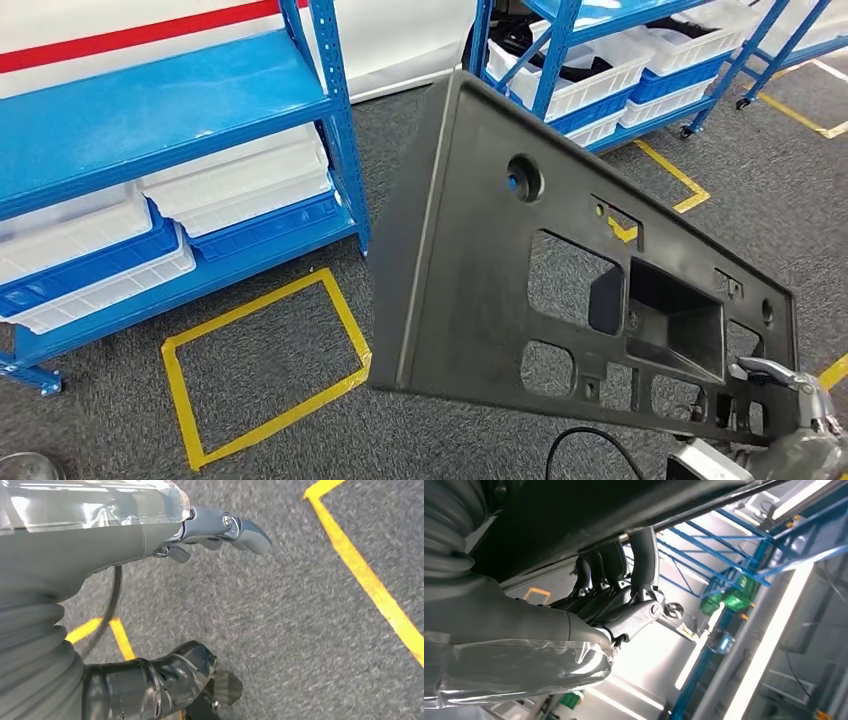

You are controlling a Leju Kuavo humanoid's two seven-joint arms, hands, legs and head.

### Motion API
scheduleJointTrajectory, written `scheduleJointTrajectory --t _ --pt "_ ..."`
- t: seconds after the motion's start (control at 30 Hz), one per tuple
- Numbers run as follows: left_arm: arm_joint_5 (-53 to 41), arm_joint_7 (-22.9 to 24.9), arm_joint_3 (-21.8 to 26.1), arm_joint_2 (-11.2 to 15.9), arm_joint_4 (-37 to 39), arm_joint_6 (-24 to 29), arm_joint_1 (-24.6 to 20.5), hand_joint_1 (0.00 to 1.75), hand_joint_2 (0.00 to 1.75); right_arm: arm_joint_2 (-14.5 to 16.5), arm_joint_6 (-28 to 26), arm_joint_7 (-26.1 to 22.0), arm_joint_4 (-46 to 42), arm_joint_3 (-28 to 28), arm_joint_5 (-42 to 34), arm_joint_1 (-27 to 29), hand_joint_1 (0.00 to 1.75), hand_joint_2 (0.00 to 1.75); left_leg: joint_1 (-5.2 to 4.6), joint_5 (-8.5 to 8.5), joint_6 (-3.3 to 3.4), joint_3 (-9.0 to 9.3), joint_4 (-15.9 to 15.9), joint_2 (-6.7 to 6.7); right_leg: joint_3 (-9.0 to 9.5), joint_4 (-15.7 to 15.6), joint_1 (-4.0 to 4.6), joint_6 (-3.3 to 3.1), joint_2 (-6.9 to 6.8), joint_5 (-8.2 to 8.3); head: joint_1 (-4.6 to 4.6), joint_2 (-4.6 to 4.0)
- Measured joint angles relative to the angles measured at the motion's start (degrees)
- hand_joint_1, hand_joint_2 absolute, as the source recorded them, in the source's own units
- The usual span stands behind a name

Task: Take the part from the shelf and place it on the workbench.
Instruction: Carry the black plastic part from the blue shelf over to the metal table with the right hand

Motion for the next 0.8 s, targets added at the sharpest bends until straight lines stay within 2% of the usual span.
scheduleJointTrajectory --t 0.07,0.1,0.13,0.17,0.2,0.27,0.3,0.33,0.4,0.43,0.5,0.57,0.63,0.73,0.8 --pt "0.0 0.0 0.1 0.0 0.0 0.0 0.0 0.0 1.75 0.0 0.0 -0.3 -0.1 -0.1 -0.4 0.1 1.75 1.75 -0.11 -0.03 0.28 -0.11 0.1 0.94 -3.46 7.2 -0.02 0.24 -0.79 -3.59 0.0 -0.01" --pt "-0.1 0.0 0.2 0.0 0.0 0.0 0.0 0.0 1.75 0.0 0.0 -0.4 -0.1 -0.2 -0.5 0.1 1.75 1.75 -0.14 -0.11 0.29 -0.16 0.2 1.48 -4.66 9.8 -0.06 0.37 -0.9 -4.34 0.01 -0.01" --pt "-0.1 0.0 0.2 0.0 0.0 0.0 0.1 0.0 1.75 0.0 0.0 -0.5 -0.1 -0.3 -0.7 0.2 1.75 1.75 -0.16 -0.23 0.24 -0.2 0.3 2.02 -4.92 10.5 -0.11 0.49 -1.02 -4.02 0.01 -0.01" --pt "-0.1 0.0 0.2 0.0 0.0 0.0 0.1 0.0 1.75 0.0 0.0 -0.6 -0.1 -0.4 -0.7 0.2 1.75 1.75 -0.15 -0.42 0.13 -0.19 0.5 2.55 -4.0 9.0 -0.17 0.56 -1.24 -2.67 0.02 0.0" --pt "-0.1 0.0 0.3 0.0 0.0 0.0 0.0 0.0 1.75 0.0 0.0 -0.7 -0.1 -0.5 -0.8 0.2 1.75 1.75 -0.14 -0.67 -0.07 -0.14 0.8 3.03 -2.09 5.6 -0.24 0.59 -1.77 -0.73 0.02 0.0" --pt "-0.2 0.0 0.3 0.0 0.0 0.0 0.0 0.0 1.75 0.0 0.0 -0.9 -0.1 -0.8 -0.8 0.2 1.75 1.75 -0.33 -1.33 -0.68 -0.11 1.5 3.87 1.58 -1.3 -0.1 0.27 -3.78 1.58 -0.01 0.0" --pt "-0.2 0.0 0.3 0.0 0.0 0.0 -0.1 0.0 1.75 0.0 0.0 -1.0 -0.2 -0.8 -0.9 0.2 1.75 1.75 -0.49 -1.6 -0.97 -0.08 1.8 4.21 2.5 -3.1 0.03 -0.04 -4.38 1.9 -0.03 0.0" --pt "-0.2 0.0 0.3 0.0 0.0 0.0 -0.1 0.0 1.75 0.0 0.0 -1.0 -0.2 -0.9 -1.0 0.2 1.75 1.75 -0.64 -1.78 -1.22 -0.04 2.0 4.57 2.67 -3.7 0.21 -0.39 -4.57 1.7 -0.04 0.0" --pt "-0.2 0.0 0.3 0.0 0.0 0.0 -0.2 0.0 1.75 0.0 0.0 -1.0 -0.3 -0.9 -1.3 0.3 1.75 1.75 -0.7 -1.93 -1.66 0.16 2.0 5.33 2.49 -3.9 0.29 -1.1 -3.47 1.9 -0.04 0.0" --pt "-0.2 0.0 0.3 0.0 0.0 0.0 -0.2 0.0 1.75 0.0 0.0 -1.0 -0.4 -1.0 -1.4 0.3 1.75 1.75 -0.59 -2.3 -1.93 0.14 2.2 5.24 2.46 -4.0 0.24 -1.42 -3.02 2.04 -0.03 0.0" --pt "-0.2 0.0 0.4 0.0 0.0 0.0 -0.2 0.0 1.75 0.1 0.0 -1.0 -0.4 -1.0 -1.6 0.3 1.75 1.75 -0.36 -4.81 -2.45 -1.19 5.4 3.57 2.41 -4.3 0.02 -1.98 -2.13 2.35 -0.04 0.0" --pt "-0.2 0.0 0.4 0.0 0.0 0.0 -0.2 0.0 1.75 0.1 0.0 -1.0 -0.5 -1.0 -1.6 0.3 1.75 1.75 -0.24 -8.75 -2.71 -4.66 13.0 1.51 2.24 -4.4 -0.02 -2.25 -1.14 2.5 -0.05 0.0" --pt "-0.3 0.0 0.4 0.0 0.0 0.0 -0.1 0.0 1.75 0.2 0.0 -1.0 -0.4 -1.0 -1.6 0.4 1.75 1.75 -0.22 -10.8 -2.75 -7.23 18.5 0.98 2.14 -4.4 0.06 -2.34 -0.39 2.55 -0.06 0.01" --pt "-0.3 0.0 0.4 0.0 0.0 0.0 -0.1 0.0 1.75 0.2 0.0 -1.0 -0.4 -1.0 -1.6 0.4 1.75 1.75 -0.22 -10.96 -2.72 -7.75 19.5 0.94 2.14 -4.4 0.09 -2.35 -0.15 2.56 -0.07 0.01" --pt "-0.3 0.0 0.4 0.0 0.0 0.0 0.0 0.0 1.75 0.2 0.0 -1.0 -0.4 -1.0 -1.6 0.4 1.75 1.75 -0.23 -10.27 -2.61 -7.8 19.5 0.91 2.18 -4.3 0.13 -2.35 0.32 2.56 -0.05 0.01"
